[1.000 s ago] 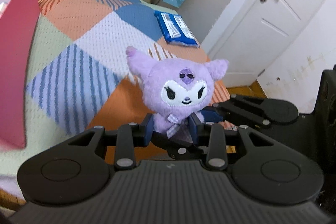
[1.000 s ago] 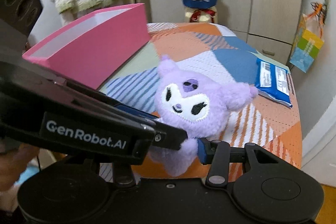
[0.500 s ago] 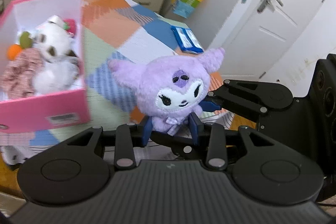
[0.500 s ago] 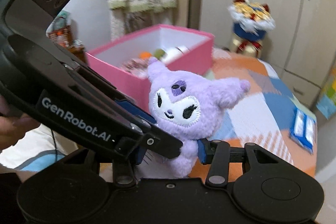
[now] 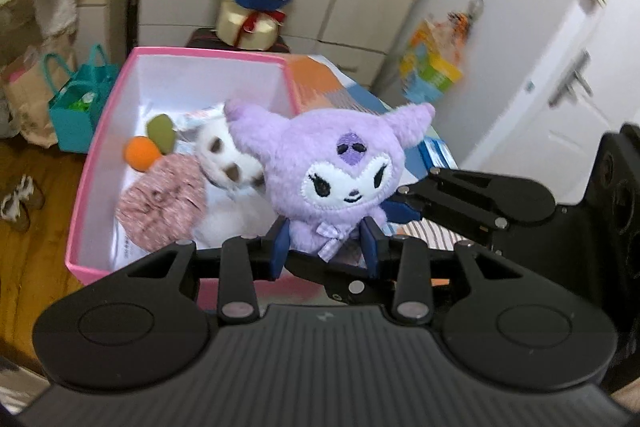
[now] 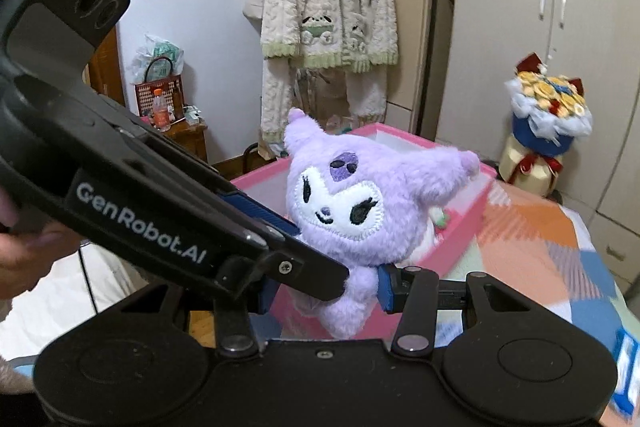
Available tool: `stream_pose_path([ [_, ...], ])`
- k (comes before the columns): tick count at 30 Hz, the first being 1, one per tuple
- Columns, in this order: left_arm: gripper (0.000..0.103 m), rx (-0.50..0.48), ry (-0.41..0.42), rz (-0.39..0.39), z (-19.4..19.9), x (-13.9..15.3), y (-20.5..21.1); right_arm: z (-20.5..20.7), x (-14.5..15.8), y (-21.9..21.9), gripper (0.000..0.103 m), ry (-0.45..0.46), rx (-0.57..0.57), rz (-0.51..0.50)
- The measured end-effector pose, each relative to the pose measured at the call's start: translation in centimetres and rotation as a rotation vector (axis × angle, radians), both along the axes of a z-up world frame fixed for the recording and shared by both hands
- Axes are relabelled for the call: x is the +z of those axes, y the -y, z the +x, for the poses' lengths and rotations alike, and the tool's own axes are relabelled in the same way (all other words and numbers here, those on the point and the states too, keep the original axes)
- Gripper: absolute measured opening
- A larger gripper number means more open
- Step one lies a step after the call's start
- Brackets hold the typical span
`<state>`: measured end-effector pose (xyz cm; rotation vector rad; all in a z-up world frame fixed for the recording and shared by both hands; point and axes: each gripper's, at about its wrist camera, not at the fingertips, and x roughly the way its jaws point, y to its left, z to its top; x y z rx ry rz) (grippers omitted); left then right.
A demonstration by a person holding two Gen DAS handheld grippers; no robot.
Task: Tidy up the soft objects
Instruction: 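Lift the purple plush toy with both tools toward the pink box, then open both tools to drop the purple plush toy into the box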
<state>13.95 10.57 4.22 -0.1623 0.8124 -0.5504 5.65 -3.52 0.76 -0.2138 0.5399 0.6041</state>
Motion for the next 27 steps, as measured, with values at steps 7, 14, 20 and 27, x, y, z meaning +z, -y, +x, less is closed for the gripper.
stream_pose_path([
  [7,0.036,0.079,-0.067,-0.042,5.6,-1.7,-1.7,6.6,-0.4,-1.2,0.052,-0.100,0.040,0.027],
  [14,0.036,0.129,-0.153,-0.078,8.4,-4.2,-3.3,10.2,-2.2,-2.7,0.053,-0.175,0.106,-0.013],
  [20,0.036,0.138,-0.195,-0.056,9.2,-5.6,-3.9,11.8,-3.5,-3.2,0.052,-0.235,0.166,-0.023],
  [27,0.042,0.169,-0.200,-0.043,9.5,-6.4,-4.0,12.7,-4.5,-3.8,0.053,-0.250,0.169,-0.054],
])
